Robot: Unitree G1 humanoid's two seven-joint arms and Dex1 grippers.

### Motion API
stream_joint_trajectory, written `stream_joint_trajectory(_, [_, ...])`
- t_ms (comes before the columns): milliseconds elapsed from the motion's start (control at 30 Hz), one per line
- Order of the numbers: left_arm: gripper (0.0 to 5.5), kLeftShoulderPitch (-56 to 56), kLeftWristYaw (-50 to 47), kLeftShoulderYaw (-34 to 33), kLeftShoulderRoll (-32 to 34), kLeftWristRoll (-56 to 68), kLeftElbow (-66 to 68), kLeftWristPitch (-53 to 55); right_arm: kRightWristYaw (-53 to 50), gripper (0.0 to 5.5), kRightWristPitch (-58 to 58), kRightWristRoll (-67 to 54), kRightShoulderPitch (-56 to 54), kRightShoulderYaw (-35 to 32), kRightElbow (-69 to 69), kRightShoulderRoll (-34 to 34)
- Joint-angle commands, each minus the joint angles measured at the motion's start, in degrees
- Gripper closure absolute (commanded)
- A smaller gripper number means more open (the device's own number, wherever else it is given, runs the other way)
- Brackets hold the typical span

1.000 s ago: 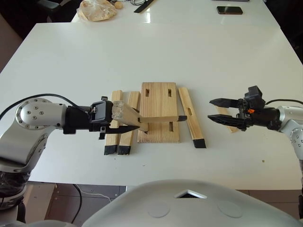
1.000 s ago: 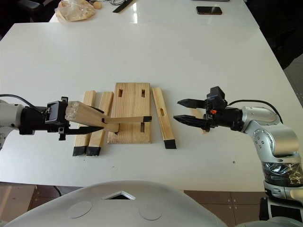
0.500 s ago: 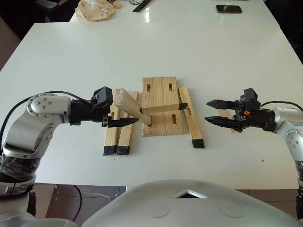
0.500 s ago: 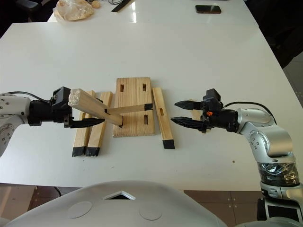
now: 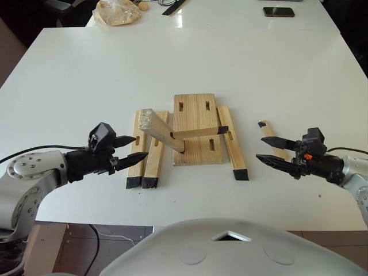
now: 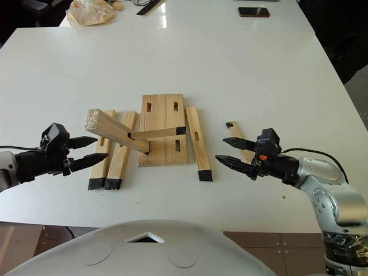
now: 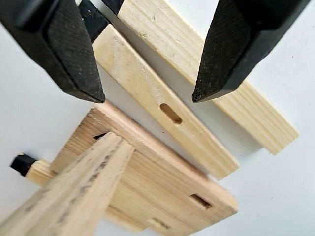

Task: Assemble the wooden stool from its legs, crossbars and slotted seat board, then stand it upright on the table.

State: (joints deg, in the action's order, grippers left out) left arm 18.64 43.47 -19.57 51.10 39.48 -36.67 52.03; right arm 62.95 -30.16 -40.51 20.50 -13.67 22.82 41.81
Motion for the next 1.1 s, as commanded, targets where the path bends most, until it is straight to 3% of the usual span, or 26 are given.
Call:
stream_joint_trajectory(33, [2.19,-1.59,-6.72,1.50,-0.45,-2.87,-2.30,3.38,-1.67,2.14,0.59,-0.58,3.52,-2.45,2.12,-0.75])
stream_joint_trajectory(467, [2.19,5.48,-21.12,5.17,-8.22,-6.96,-7.87,10.41,-4.69,2.14,2.07,0.09,6.70,-3.01,3.95,-3.24])
stream_joint_trajectory(800, [2.19,8.62,-17.36,5.66,-6.94,-8.91,-2.91,8.10,-5.93,2.14,3.23,0.54,7.57,-1.78,4.54,-3.83])
stream_joint_trajectory(1100, [2.37,5.29,-12.59,7.55,-6.79,-13.73,13.01,-2.22,-6.44,2.14,3.63,1.30,4.77,0.12,3.24,-3.49])
